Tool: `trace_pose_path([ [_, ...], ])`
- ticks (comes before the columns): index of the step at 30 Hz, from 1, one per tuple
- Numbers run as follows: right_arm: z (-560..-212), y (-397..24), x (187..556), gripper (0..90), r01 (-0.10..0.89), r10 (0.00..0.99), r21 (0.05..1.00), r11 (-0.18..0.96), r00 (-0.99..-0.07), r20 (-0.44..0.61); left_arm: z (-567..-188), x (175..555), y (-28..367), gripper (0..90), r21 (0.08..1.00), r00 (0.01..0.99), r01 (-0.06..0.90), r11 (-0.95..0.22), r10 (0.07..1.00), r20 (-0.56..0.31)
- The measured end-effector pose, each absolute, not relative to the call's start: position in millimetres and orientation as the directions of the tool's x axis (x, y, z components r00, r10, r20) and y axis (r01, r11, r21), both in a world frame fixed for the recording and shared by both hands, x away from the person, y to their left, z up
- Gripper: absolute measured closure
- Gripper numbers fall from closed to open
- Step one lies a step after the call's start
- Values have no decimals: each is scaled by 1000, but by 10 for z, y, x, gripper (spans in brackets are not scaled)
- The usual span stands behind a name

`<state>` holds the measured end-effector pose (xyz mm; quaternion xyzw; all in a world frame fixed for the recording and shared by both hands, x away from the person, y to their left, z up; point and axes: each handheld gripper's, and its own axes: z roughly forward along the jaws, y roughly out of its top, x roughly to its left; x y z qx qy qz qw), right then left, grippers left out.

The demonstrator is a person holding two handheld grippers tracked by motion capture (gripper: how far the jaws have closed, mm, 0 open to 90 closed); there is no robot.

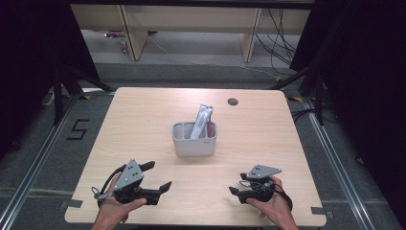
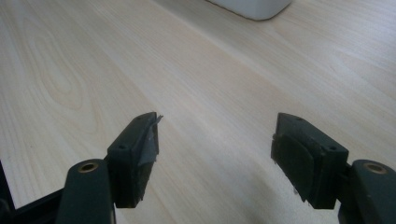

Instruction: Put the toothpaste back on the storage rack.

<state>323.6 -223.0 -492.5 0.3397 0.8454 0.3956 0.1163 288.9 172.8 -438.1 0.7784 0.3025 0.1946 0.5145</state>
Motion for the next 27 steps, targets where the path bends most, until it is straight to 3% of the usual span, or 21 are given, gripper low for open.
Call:
trace_pose_path([
  [11,-4920,-2287,3081,286,521,696,753,402,-709,119,-4574,2749,1963,149,913,736,268,-309,677,13],
  [13,-4930,-2300,3079,282,494,691,762,419,-718,85,-4604,2723,1994,149,909,739,266,-323,673,23],
  [16,-4932,-2286,3015,282,542,704,742,396,-697,134,-4663,2676,2024,149,900,744,260,-350,667,45],
  [17,-4942,-2306,3033,282,503,689,756,419,-719,96,-4686,2666,2035,149,899,750,257,-355,660,47],
  [19,-4944,-2296,2976,280,547,704,737,398,-697,136,-4735,2641,2051,149,896,751,267,-356,659,38],
  [26,-4989,-2340,2907,254,522,690,742,421,-715,112,-4867,2588,2115,150,875,748,313,-369,663,12],
  [27,-4995,-2328,2867,251,555,708,732,394,-691,143,-4884,2592,2127,150,864,751,325,-385,661,12],
])
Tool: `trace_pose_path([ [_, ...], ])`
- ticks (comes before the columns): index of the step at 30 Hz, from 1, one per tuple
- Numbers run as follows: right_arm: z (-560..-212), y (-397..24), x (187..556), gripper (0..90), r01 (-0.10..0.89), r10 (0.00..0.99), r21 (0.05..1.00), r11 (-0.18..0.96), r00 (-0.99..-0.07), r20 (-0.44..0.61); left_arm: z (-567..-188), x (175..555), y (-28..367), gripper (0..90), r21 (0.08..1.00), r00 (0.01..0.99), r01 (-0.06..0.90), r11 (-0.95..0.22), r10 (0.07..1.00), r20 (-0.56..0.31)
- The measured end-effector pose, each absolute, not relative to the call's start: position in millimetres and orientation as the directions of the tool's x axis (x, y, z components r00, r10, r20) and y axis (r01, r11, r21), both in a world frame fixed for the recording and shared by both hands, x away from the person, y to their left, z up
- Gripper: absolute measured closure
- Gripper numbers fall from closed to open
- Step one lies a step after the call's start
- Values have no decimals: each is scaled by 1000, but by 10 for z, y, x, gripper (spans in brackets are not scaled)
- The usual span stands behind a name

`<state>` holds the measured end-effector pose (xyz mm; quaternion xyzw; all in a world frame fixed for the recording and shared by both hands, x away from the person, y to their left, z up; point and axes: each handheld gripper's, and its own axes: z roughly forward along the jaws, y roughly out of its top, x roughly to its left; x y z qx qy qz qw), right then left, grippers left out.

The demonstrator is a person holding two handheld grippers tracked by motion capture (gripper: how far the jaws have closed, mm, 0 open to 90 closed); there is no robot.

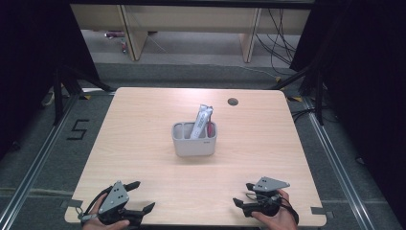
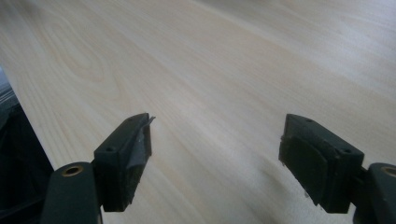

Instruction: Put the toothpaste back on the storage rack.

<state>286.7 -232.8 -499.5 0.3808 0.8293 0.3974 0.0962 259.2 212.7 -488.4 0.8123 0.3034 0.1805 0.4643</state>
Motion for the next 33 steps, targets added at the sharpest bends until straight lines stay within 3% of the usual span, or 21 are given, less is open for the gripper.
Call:
trace_pose_path([
  [4,-5035,-2356,2841,246,528,673,731,432,-728,128,-4938,2579,2125,151,844,741,360,-398,671,0],
  [7,-5040,-2361,2777,238,537,700,727,427,-706,111,-4958,2564,2130,152,832,745,360,-422,667,15],
  [10,-5059,-2368,2746,239,537,674,729,425,-725,142,-4958,2555,2173,152,822,745,372,-431,667,13],
  [12,-5052,-2354,2674,239,568,714,718,401,-685,143,-4973,2533,2183,152,826,734,384,-413,679,-2],
  [13,-5062,-2371,2693,239,515,691,739,434,-717,93,-4979,2530,2193,152,825,737,383,-416,676,-1],
  [17,-5073,-2332,2620,240,557,700,721,413,-701,141,-4978,2520,2210,152,816,738,380,-435,675,16],
  [18,-5079,-2339,2634,240,524,690,733,434,-717,104,-4976,2530,2216,152,816,743,369,-445,668,28],
  [33,-5094,-2327,2640,240,521,683,734,436,-723,108,-4978,2518,2210,151,823,730,387,-416,684,2],
])
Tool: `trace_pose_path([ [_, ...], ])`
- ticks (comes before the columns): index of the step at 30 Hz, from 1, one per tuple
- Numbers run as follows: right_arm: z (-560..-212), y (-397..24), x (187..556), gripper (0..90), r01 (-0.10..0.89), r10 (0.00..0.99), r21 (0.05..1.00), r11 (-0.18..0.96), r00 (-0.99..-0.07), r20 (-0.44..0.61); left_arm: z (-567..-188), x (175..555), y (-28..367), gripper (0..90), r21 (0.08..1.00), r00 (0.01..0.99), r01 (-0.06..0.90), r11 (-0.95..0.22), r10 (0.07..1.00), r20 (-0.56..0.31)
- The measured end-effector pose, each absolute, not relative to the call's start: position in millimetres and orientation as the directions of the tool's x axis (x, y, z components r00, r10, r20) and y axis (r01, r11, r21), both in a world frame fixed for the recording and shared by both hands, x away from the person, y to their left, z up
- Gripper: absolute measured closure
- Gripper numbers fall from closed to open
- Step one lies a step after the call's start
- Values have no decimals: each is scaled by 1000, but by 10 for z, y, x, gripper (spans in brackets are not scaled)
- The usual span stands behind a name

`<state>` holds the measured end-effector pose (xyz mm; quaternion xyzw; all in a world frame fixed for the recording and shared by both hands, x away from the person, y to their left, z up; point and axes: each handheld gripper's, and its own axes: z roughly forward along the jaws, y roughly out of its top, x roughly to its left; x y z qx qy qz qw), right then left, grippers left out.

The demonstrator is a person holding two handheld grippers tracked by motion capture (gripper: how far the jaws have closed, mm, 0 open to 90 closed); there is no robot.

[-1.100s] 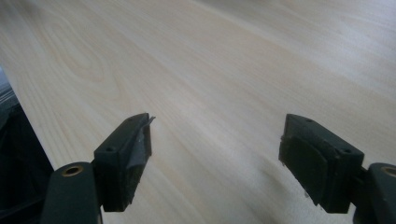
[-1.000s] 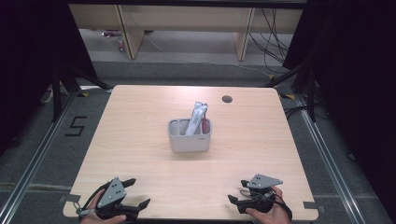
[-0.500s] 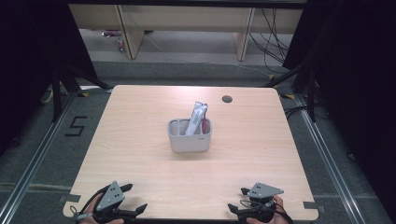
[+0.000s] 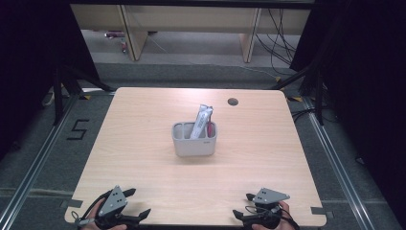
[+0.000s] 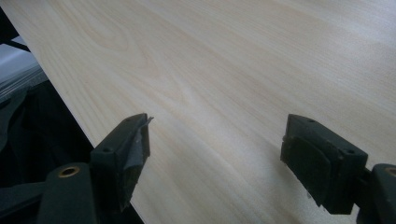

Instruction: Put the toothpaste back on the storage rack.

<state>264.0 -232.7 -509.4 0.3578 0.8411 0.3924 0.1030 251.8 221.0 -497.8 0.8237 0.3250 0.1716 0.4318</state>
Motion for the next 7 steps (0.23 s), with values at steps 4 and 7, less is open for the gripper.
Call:
trace_pose_path([
  [4,-5089,-2331,2639,241,521,684,734,435,-722,107,-4976,2519,2212,151,825,730,388,-412,684,-2],
  [7,-5091,-2328,2639,241,527,682,737,423,-721,123,-4976,2516,2210,151,827,725,390,-404,688,-6],
])
